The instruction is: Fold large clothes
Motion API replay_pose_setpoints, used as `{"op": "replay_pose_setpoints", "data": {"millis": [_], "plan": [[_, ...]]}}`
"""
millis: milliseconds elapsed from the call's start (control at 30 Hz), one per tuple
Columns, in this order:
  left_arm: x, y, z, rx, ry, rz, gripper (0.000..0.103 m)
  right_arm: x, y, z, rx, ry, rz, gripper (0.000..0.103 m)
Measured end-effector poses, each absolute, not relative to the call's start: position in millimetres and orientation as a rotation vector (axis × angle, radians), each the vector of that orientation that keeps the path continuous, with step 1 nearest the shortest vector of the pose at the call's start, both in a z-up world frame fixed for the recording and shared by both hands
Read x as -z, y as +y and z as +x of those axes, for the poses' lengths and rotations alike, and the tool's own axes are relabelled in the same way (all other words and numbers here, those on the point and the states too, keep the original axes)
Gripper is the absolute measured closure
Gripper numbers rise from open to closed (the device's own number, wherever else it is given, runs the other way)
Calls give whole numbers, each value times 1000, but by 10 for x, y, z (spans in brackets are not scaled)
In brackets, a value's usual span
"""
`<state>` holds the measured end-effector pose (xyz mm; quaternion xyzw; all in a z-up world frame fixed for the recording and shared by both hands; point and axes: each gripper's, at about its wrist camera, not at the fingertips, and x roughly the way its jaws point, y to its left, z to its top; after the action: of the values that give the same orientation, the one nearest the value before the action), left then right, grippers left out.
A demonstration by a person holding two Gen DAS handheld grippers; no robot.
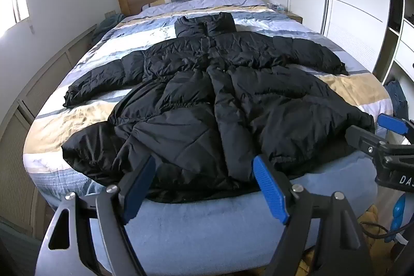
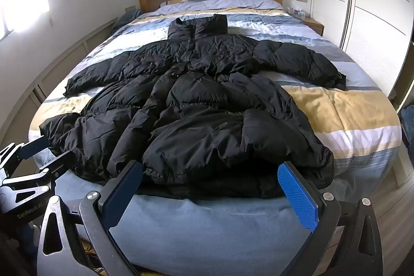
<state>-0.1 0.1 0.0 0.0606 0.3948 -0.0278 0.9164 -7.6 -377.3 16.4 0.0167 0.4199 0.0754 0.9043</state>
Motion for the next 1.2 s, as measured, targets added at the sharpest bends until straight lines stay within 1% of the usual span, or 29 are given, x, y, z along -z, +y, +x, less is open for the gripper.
{"op": "replay_pose_setpoints", "data": {"millis": [233,267,1200], "plan": [[-20,-23,-71,79,815,114,26,-160,-3760,-77,-158,866,37,0],[45,13,-30,86,826,105,26,-159,-3760,-77,-157,865,37,0],[133,-11,47,92,852,93,26,-143,-3747,-51,-155,865,28,0]]}}
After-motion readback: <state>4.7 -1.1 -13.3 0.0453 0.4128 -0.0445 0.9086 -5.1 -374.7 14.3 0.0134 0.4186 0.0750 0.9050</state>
